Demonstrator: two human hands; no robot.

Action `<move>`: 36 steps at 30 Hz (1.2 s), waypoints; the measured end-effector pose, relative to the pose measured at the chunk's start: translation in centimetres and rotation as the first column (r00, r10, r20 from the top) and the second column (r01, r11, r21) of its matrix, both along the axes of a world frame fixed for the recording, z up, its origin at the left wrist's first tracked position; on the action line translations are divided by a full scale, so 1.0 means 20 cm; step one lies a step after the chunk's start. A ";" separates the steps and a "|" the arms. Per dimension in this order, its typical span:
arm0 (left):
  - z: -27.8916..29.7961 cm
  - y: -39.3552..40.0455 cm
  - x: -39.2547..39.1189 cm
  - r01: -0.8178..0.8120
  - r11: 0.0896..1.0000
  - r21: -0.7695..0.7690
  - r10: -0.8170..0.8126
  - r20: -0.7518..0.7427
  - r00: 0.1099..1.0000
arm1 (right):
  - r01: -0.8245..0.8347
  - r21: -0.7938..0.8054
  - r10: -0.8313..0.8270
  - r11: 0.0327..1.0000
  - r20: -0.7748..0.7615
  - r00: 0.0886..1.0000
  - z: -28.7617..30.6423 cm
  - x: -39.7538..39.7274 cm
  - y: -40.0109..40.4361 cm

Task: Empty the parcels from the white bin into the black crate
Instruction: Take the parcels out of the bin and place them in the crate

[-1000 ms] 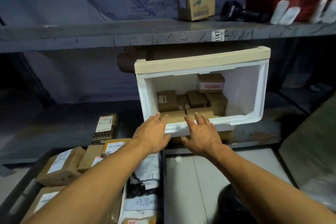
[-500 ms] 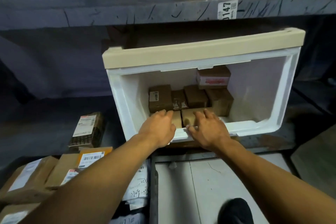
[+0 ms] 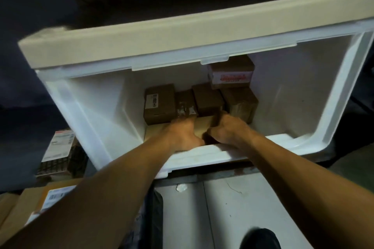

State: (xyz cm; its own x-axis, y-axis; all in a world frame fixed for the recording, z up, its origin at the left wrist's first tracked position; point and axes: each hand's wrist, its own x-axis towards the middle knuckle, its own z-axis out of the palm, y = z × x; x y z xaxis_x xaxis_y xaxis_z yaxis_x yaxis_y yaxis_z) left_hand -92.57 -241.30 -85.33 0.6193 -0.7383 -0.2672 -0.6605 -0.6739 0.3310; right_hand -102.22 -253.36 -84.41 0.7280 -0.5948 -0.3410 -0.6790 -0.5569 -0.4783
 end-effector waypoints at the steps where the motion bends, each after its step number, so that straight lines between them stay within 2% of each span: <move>1: -0.01 -0.01 0.01 0.004 1.000 0.017 -0.004 0.001 1.000 | 0.015 0.016 -0.015 1.000 -0.004 1.000 0.00 0.01 -0.01; 7: -0.10 -0.09 0.06 0.005 0.996 0.090 -0.011 0.056 0.998 | 0.022 0.064 -0.024 0.998 0.023 0.999 -0.01 0.02 -0.04; 12: -0.08 -0.07 0.05 -0.007 1.000 0.008 0.006 0.140 0.990 | 0.017 0.079 -0.030 0.997 0.174 0.984 0.01 -0.02 -0.05; 17: 0.08 0.01 0.02 0.013 0.992 -0.125 0.006 0.155 0.988 | 0.025 0.059 -0.041 0.998 0.286 0.957 0.14 -0.11 -0.02; 21: 0.28 0.08 -0.03 0.047 0.965 -0.257 -0.003 0.167 0.986 | 0.062 -0.023 -0.050 0.998 0.359 0.932 0.35 -0.18 0.05; 24: 0.42 0.17 -0.10 0.057 0.956 -0.289 -0.006 0.174 0.985 | 0.071 -0.033 -0.053 0.997 0.383 0.922 0.49 -0.28 0.13; 29: 0.58 0.38 -0.22 0.082 0.951 -0.299 -0.023 0.197 0.980 | 0.061 0.002 -0.056 0.998 0.442 0.895 0.64 -0.44 0.29; 36: 0.74 0.74 -0.37 0.097 0.926 -0.365 -0.053 0.130 0.990 | -0.030 0.164 -0.062 0.986 0.529 0.846 0.77 -0.64 0.59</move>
